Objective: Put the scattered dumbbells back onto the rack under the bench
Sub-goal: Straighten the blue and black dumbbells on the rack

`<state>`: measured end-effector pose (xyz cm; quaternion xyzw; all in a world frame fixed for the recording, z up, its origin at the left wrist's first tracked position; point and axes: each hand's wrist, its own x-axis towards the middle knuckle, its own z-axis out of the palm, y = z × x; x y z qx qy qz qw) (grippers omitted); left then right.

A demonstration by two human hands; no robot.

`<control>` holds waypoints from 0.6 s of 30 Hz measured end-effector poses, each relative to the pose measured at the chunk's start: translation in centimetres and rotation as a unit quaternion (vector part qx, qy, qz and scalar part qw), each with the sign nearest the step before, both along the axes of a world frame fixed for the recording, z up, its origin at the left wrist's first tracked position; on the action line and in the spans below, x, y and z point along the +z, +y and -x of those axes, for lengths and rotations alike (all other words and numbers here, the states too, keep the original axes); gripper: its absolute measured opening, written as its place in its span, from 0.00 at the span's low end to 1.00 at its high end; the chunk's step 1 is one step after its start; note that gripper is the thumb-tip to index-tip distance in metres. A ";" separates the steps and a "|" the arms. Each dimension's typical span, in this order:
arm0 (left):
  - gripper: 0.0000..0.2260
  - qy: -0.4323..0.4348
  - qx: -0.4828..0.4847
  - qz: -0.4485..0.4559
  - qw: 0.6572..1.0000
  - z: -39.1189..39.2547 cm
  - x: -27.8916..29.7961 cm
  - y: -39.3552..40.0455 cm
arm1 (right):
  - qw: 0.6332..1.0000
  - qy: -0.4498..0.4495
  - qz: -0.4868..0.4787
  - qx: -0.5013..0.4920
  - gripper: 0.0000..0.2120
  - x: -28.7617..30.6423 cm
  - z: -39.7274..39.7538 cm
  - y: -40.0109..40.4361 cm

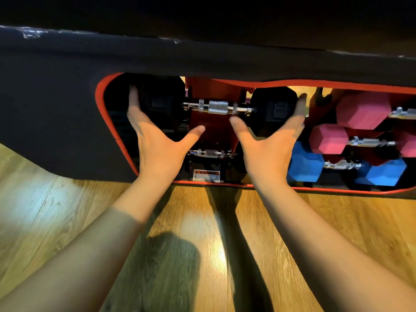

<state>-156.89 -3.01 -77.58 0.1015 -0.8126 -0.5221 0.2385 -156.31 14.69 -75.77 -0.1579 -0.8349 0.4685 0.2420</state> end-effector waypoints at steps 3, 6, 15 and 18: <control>0.58 -0.025 -0.001 -0.031 0.999 -0.5 -2.0 -0.1 | 0.987 0.067 0.149 -0.014 0.45 -1.5 -0.3 0.0; 0.58 -0.058 0.004 -0.036 0.998 -1.0 -4.5 -0.1 | 0.968 0.026 0.223 -0.114 0.35 -3.7 -0.5 -0.2; 0.57 -0.151 -0.011 0.152 0.977 -0.7 -8.7 -0.3 | 0.963 -0.231 -0.128 0.054 0.50 -8.2 -0.9 0.0; 0.56 -0.171 -0.021 0.191 0.966 -0.6 -9.6 -0.2 | 0.947 -0.267 -0.168 0.058 0.50 -8.7 -0.5 0.2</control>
